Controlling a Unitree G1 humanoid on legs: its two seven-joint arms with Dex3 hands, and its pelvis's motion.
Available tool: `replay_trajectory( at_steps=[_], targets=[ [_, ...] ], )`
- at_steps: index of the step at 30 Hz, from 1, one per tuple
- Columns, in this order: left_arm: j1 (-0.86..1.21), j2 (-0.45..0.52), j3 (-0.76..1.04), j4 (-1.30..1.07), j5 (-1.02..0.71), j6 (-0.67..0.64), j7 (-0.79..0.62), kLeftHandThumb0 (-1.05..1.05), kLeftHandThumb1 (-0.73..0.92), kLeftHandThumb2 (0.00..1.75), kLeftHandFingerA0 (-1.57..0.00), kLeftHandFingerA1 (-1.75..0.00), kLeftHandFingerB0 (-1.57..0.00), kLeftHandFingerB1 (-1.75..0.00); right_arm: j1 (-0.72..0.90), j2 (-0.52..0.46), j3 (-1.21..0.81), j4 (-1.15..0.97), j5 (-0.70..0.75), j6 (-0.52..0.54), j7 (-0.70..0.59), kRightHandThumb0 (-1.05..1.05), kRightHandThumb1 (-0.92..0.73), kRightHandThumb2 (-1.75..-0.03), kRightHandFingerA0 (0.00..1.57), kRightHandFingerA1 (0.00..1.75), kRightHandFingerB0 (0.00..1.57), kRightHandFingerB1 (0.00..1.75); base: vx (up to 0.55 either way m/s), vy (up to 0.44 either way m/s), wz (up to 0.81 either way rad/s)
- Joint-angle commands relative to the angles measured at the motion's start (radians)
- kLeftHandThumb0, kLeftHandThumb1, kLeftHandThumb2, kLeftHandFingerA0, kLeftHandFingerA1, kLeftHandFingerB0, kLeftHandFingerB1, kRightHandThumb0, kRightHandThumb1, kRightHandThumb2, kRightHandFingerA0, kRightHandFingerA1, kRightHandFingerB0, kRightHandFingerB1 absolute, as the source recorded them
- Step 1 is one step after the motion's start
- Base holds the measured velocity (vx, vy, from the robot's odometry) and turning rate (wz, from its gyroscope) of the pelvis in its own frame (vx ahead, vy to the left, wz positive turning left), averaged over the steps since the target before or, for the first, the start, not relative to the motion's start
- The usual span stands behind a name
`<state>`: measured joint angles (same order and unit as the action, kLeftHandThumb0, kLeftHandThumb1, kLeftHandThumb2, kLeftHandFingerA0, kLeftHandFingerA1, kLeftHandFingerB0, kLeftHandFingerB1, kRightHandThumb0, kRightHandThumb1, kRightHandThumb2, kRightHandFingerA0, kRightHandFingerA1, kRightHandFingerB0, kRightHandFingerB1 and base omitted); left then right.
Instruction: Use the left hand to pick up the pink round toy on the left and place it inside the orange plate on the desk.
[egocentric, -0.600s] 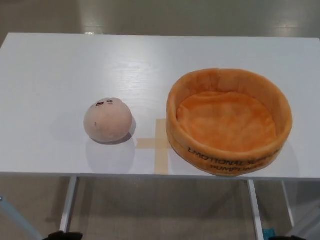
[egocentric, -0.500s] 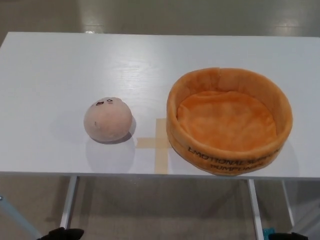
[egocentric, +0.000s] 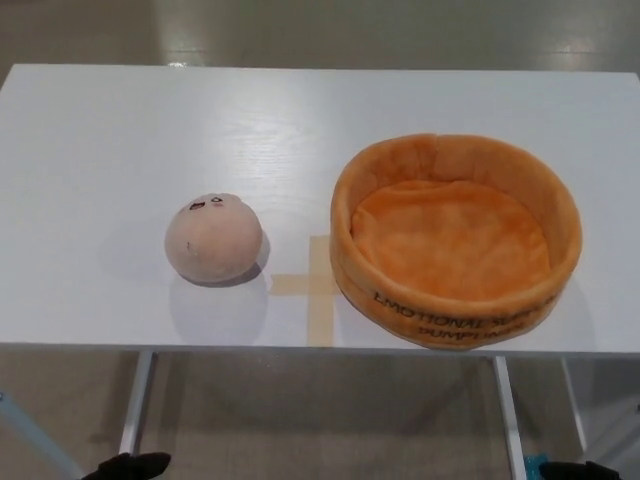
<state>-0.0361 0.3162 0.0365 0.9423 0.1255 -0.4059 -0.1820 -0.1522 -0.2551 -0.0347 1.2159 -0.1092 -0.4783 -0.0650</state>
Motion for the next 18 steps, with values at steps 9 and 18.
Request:
replay_trajectory(
  at_steps=[9,18],
  targets=[
    [0.257,0.193,-0.064,-0.648,-0.230,0.026,-0.454,-0.43,0.49,0.67,-0.22,-0.42,-0.15,-0.35,-0.015,-0.005,-0.006,0.013,-0.005,-0.021,-0.010,-0.16,-0.64,-0.58,0.66,0.58,0.56,0.46,0.00,0.000,0.00],
    [0.432,0.349,-0.031,-0.988,-0.440,0.063,-0.633,-0.48,0.51,0.69,-0.20,-0.42,-0.17,-0.36,-0.011,-0.002,-0.006,0.017,-0.006,-0.025,-0.013,-0.15,-0.64,-0.58,0.65,0.59,0.57,0.47,0.00,0.000,0.00]
  ],
)
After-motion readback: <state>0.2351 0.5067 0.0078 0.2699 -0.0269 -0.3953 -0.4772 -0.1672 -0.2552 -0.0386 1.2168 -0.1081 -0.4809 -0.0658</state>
